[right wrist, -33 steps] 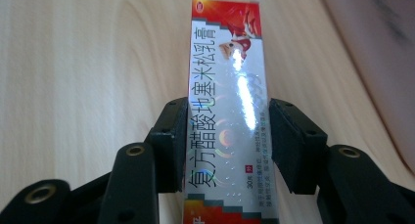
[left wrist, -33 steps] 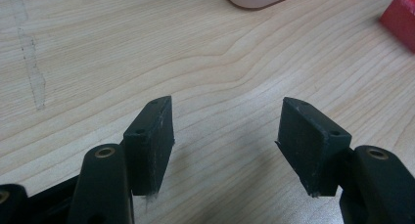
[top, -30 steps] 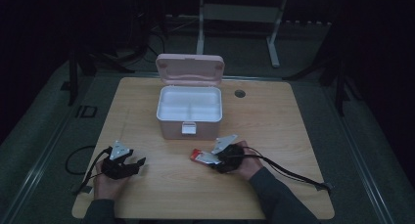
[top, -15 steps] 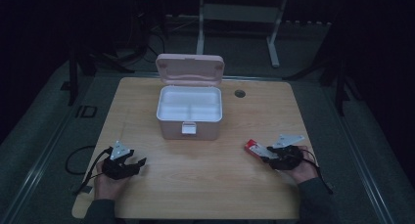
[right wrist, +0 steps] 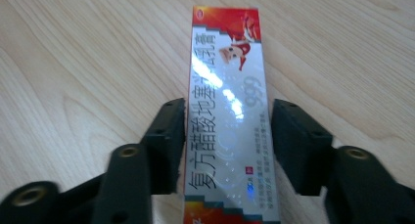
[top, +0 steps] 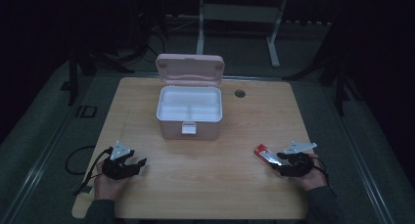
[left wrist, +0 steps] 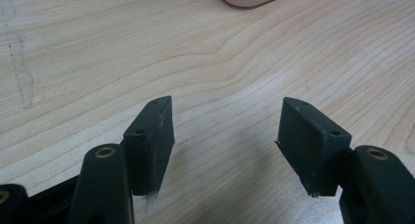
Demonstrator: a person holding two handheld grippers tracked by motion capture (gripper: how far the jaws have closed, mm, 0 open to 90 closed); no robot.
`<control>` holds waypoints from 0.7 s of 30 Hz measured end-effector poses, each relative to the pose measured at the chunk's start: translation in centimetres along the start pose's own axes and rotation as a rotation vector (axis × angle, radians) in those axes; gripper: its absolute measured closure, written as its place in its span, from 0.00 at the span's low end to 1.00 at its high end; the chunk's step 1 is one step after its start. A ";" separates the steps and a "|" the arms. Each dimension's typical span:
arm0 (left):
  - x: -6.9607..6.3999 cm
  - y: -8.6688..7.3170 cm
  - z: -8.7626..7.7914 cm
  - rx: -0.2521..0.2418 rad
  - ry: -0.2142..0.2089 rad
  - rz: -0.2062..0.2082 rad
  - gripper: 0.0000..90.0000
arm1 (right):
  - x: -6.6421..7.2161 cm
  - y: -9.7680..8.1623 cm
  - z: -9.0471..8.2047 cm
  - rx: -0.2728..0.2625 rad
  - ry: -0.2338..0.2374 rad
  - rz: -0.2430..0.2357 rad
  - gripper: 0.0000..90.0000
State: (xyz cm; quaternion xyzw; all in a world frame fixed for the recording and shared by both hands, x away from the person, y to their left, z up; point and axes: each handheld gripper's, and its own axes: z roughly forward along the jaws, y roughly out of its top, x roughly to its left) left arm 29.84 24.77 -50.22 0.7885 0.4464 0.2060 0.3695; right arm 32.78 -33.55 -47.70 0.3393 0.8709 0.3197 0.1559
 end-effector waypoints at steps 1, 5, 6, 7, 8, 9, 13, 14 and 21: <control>0.0 0.0 0.0 0.000 0.000 0.000 0.42 | 0.0 0.1 -0.1 -0.009 -0.002 -0.001 0.49; 0.0 0.1 -0.2 -0.007 -0.012 -0.010 0.44 | 0.0 0.8 -0.3 -0.037 -0.005 0.006 0.47; 0.0 0.1 -0.3 -0.016 -0.019 -0.017 0.44 | 0.1 1.3 -0.4 -0.055 -0.003 0.006 0.47; 0.1 0.2 -0.3 -0.024 -0.023 -0.023 0.44 | 0.2 1.8 -0.4 -0.065 -0.001 0.004 0.47; 0.1 0.4 -0.4 -0.026 -0.020 -0.022 0.44 | 0.2 2.1 -0.3 -0.071 0.001 -0.001 0.47; 0.1 0.6 -0.5 -0.029 -0.015 -0.018 0.44 | 0.3 2.6 -0.3 -0.082 0.004 -0.005 0.47; -0.1 1.8 -0.9 -0.069 -0.034 -0.004 0.44 | 0.6 5.2 0.2 -0.111 0.010 -0.014 0.48; -0.1 2.2 -1.0 -0.076 -0.036 -0.007 0.44 | 0.7 6.0 0.3 -0.121 0.009 -0.018 0.49; 0.9 6.0 -2.0 -0.133 -0.058 0.000 0.44 | 1.7 11.4 1.2 -0.165 0.015 -0.057 0.49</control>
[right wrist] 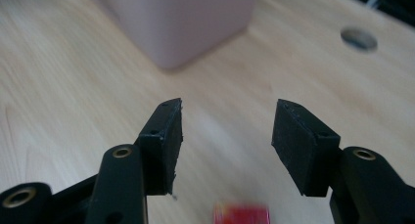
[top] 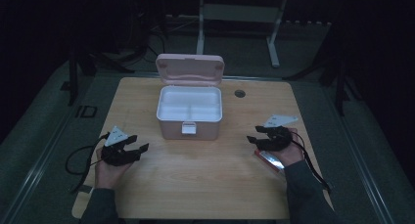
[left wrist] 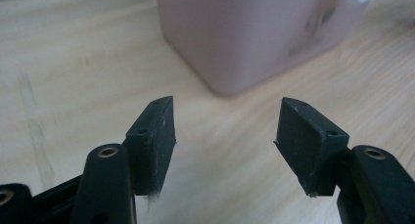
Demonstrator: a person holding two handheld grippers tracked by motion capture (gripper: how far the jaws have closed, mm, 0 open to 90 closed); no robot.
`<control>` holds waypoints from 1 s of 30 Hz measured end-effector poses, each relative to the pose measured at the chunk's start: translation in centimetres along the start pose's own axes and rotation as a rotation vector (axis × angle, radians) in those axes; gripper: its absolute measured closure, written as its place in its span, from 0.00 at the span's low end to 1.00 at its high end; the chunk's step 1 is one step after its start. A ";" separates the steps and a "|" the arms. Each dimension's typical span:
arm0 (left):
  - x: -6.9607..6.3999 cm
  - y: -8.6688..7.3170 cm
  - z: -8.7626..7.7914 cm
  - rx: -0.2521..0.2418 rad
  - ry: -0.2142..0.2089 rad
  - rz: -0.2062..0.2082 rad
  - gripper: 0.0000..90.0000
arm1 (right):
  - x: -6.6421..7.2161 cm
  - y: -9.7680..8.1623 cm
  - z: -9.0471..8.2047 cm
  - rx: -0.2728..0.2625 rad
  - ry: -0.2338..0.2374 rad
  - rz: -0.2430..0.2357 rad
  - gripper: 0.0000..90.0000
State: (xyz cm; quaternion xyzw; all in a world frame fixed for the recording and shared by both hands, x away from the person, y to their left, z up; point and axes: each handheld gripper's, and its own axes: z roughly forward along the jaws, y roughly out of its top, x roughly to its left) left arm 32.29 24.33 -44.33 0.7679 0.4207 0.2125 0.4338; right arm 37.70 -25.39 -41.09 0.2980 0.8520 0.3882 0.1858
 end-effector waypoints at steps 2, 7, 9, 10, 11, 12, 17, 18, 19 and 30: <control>0.3 1.2 -0.1 -0.008 0.001 0.010 0.43 | 0.2 1.4 0.6 -0.014 0.005 -0.007 0.49; 0.6 3.8 0.1 0.012 0.028 0.056 0.43 | 0.4 3.1 1.6 -0.030 0.013 -0.008 0.49; 0.5 5.0 0.4 0.010 0.007 0.073 0.43 | 0.4 4.2 2.3 -0.051 0.020 0.007 0.49; 0.5 5.5 0.6 0.001 -0.010 0.074 0.42 | 0.3 4.5 2.5 -0.059 0.024 0.015 0.49; 0.6 6.0 0.9 -0.002 -0.028 0.064 0.42 | 0.3 4.8 2.6 -0.063 0.023 0.022 0.49; 0.6 6.5 1.2 0.004 -0.019 0.072 0.42 | 0.3 5.1 2.8 -0.065 0.025 0.027 0.48; 0.9 8.2 2.7 -0.018 -0.033 0.041 0.42 | 0.1 6.3 3.4 -0.098 0.033 0.053 0.47; 1.0 8.5 3.0 -0.019 -0.032 0.038 0.42 | 0.0 6.5 3.6 -0.101 0.043 0.065 0.47; 1.0 8.8 3.3 -0.021 -0.038 0.027 0.42 | -0.1 6.7 3.8 -0.103 0.048 0.070 0.46; 1.4 10.6 6.4 0.026 -0.058 0.012 0.41 | 0.6 9.3 6.4 -0.091 0.070 0.068 0.44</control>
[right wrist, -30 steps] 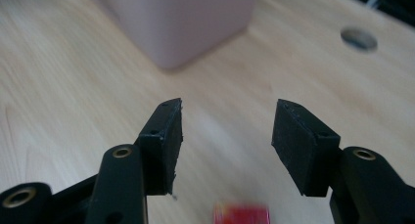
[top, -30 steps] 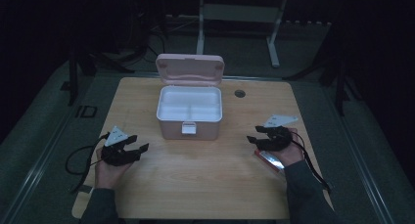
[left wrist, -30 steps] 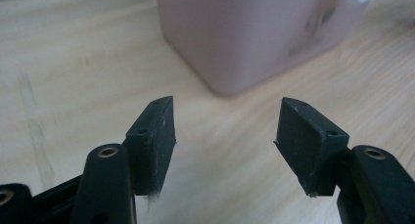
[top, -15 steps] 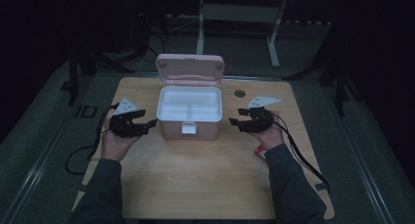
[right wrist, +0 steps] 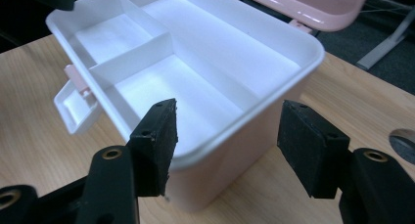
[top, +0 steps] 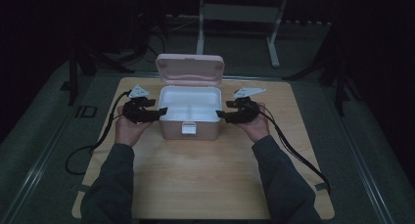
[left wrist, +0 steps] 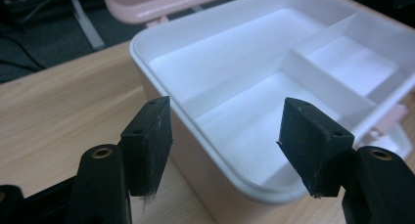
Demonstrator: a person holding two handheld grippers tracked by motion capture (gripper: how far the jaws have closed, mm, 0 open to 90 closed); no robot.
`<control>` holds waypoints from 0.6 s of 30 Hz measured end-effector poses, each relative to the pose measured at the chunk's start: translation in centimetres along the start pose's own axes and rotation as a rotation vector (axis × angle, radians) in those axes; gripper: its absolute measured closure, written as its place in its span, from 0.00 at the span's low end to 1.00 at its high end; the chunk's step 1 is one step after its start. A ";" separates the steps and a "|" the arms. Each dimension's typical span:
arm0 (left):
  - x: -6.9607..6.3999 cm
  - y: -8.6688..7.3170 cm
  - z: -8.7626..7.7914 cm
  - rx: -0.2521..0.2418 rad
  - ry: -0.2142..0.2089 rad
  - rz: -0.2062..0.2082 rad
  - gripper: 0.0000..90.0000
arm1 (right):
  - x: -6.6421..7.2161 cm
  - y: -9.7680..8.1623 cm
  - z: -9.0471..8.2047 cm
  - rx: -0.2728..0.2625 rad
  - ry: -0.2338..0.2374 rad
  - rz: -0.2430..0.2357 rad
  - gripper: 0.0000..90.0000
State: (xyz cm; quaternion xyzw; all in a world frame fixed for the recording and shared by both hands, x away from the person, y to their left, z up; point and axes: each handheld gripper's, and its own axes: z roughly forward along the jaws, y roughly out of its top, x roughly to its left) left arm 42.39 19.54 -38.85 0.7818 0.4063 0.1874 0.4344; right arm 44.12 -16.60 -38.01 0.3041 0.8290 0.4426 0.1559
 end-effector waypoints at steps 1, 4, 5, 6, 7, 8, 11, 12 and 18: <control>0.1 0.0 0.3 0.004 -0.012 -0.001 0.41 | 0.0 0.1 0.3 0.004 0.000 0.000 0.43; 0.4 0.0 1.2 0.017 -0.019 -0.003 0.41 | -0.3 0.0 1.1 0.019 0.005 0.022 0.43; 0.5 -0.1 1.4 0.021 -0.017 -0.004 0.41 | -0.4 0.0 1.4 0.024 0.006 0.028 0.43; 0.5 -0.1 1.4 0.021 -0.017 -0.004 0.41 | -0.4 0.0 1.4 0.024 0.006 0.028 0.43; 0.5 -0.1 1.4 0.020 -0.014 -0.003 0.41 | -0.4 -0.1 1.5 0.030 0.005 0.030 0.43; 0.5 -0.1 1.4 0.020 -0.016 -0.010 0.41 | -0.4 -0.2 1.7 0.038 0.009 0.032 0.43; 0.4 -0.1 1.3 0.024 -0.014 -0.022 0.44 | -0.6 -0.4 2.0 0.030 0.032 0.052 0.44; 0.4 -0.1 1.3 0.026 -0.021 -0.030 0.46 | -0.6 -0.5 2.0 0.032 0.035 0.054 0.44; -1.0 -0.6 1.7 0.074 -0.042 -0.025 0.50 | -1.2 -1.2 1.2 0.041 0.031 0.075 0.45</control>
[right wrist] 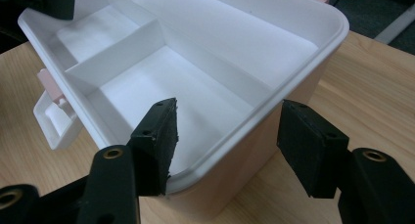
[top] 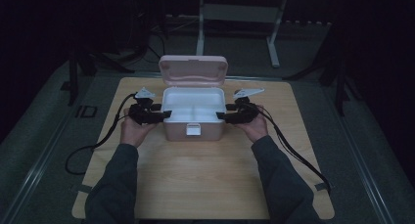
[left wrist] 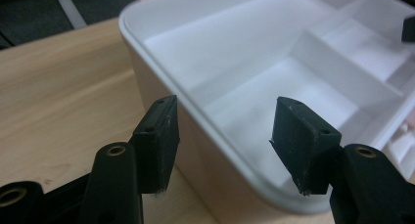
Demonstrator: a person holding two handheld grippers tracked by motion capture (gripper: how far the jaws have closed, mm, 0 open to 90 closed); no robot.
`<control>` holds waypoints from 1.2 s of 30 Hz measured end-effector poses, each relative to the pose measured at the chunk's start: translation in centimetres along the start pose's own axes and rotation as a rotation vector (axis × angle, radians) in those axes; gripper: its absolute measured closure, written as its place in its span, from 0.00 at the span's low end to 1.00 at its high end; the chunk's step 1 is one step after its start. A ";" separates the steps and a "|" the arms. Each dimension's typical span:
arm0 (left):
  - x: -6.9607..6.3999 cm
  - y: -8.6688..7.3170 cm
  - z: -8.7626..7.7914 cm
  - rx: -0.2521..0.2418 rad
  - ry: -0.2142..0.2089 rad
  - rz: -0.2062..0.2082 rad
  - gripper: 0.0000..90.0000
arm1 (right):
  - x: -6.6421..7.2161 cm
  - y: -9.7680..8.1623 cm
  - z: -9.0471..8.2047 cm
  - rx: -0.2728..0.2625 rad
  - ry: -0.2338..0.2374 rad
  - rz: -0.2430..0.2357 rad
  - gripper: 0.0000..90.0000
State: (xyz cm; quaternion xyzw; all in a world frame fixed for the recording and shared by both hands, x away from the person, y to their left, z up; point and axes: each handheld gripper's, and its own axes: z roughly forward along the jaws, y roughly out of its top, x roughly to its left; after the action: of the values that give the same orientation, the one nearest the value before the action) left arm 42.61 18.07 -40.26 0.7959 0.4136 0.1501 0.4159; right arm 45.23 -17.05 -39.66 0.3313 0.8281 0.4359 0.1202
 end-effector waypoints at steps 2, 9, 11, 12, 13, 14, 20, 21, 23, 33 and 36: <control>-0.5 -0.1 0.1 -0.008 -0.010 -0.010 0.48 | -0.2 -0.4 -0.5 0.001 0.008 0.003 0.45; -2.8 -0.2 0.0 0.013 -0.009 0.006 0.48 | -0.1 -1.4 -2.3 0.022 0.001 -0.019 0.45; -3.3 -0.3 -0.1 0.020 -0.010 0.008 0.48 | 0.1 -1.8 -2.9 0.026 -0.002 -0.023 0.45; -3.5 -0.4 -0.1 0.017 -0.015 0.007 0.48 | 0.2 -2.0 -3.1 0.026 -0.003 -0.023 0.45; -3.8 -0.5 -0.1 0.017 -0.022 0.004 0.48 | 0.3 -2.2 -3.4 0.026 -0.004 -0.023 0.45; -4.1 -0.5 -0.2 0.017 -0.024 0.004 0.48 | 0.3 -2.4 -3.7 0.025 -0.004 -0.024 0.45; -5.6 -0.8 -0.5 0.032 -0.026 0.014 0.48 | 0.8 -3.5 -5.1 0.018 -0.007 -0.021 0.45; -5.9 -0.9 -0.5 0.031 -0.029 0.014 0.49 | 0.9 -3.8 -5.3 0.015 -0.006 -0.018 0.45; -6.2 -1.0 -0.6 0.031 -0.029 0.016 0.49 | 1.0 -4.2 -5.6 0.002 0.000 -0.006 0.45; -6.9 -1.2 -0.9 0.034 -0.014 0.027 0.49 | 1.2 -4.9 -6.2 -0.011 0.009 0.007 0.45; -6.8 -1.2 -0.9 0.029 -0.015 0.033 0.49 | 1.3 -4.8 -6.2 -0.014 0.006 0.010 0.45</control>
State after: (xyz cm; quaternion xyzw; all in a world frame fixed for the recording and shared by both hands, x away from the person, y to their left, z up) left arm 37.32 13.58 -39.93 0.8098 0.3992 0.1449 0.4049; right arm 39.12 -22.12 -39.80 0.3330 0.8238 0.4434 0.1179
